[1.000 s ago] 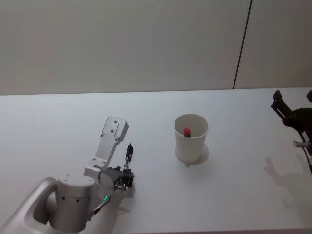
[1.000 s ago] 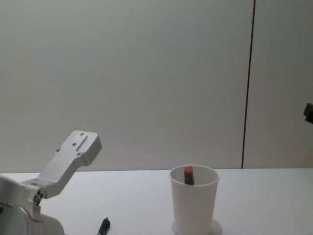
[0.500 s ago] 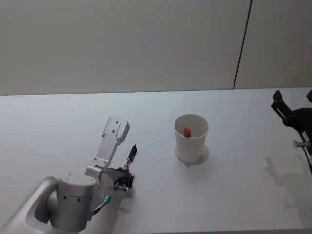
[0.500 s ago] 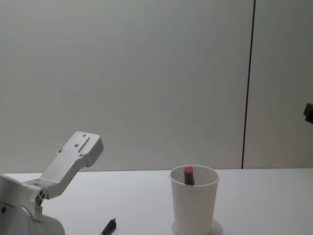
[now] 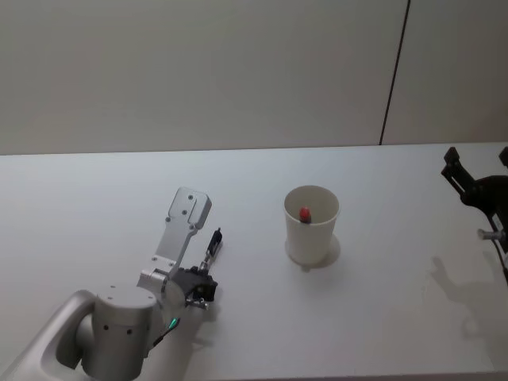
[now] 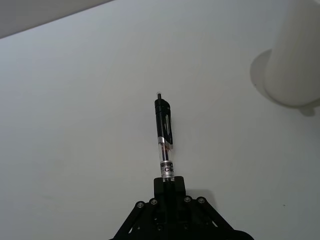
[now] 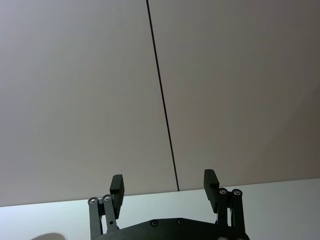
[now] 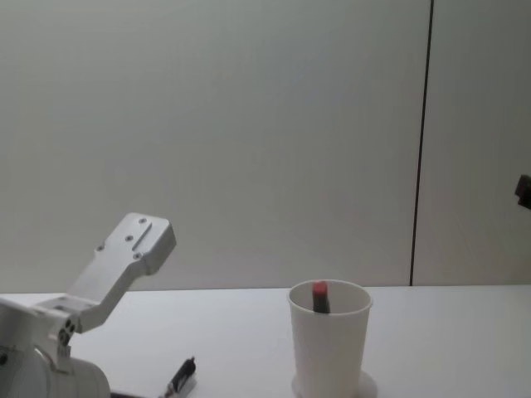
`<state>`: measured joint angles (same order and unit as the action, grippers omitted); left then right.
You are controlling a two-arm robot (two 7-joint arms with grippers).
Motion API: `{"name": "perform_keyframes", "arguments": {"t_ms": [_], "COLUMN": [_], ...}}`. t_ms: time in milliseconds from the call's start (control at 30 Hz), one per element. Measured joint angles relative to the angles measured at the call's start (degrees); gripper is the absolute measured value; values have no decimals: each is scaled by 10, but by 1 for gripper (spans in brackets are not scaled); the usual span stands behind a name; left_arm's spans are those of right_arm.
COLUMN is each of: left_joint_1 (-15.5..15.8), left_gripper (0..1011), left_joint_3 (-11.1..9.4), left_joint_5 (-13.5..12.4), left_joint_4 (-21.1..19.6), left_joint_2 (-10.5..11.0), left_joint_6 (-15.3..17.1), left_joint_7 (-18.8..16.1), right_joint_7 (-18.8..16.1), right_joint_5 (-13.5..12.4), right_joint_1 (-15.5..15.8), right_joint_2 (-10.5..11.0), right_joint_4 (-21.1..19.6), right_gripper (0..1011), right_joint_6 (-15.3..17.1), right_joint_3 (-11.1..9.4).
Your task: Place the pen into the pen holder.
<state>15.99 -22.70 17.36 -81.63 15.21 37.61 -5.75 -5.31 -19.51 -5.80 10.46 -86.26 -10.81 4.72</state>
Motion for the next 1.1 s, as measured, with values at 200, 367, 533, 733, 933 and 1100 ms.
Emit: {"name": "perform_keyframes", "arguments": {"t_ms": [200, 367, 533, 733, 933, 1100], "left_joint_1": [-11, -19, -28, -37, -43, -48], "left_gripper": [126, 126, 126, 126, 126, 126], "left_joint_3": [0, 1, 1, 1, 2, 3], "left_joint_5": [-14, -24, -37, -54, -66, -78], "left_joint_4": [-18, -32, -46, -60, -68, -73], "left_joint_2": [5, 9, 13, 18, 21, 24], "left_joint_6": [-35, -63, -100, -149, -193, -245], "left_joint_7": [-7, -11, -15, -15, -14, -5], "right_joint_7": [0, 0, 0, 0, 0, 0], "right_joint_5": [0, 0, 0, 0, 0, 0], "right_joint_1": [0, 0, 0, 0, 0, 0], "right_joint_2": [0, 0, 0, 0, 0, 0], "right_joint_4": [0, 0, 0, 0, 0, 0], "right_gripper": [1001, 1001, 1001, 1001, 1001, 1001], "right_joint_6": [0, 0, 0, 0, 0, 0], "right_joint_3": [0, 0, 0, 0, 0, 0]}}
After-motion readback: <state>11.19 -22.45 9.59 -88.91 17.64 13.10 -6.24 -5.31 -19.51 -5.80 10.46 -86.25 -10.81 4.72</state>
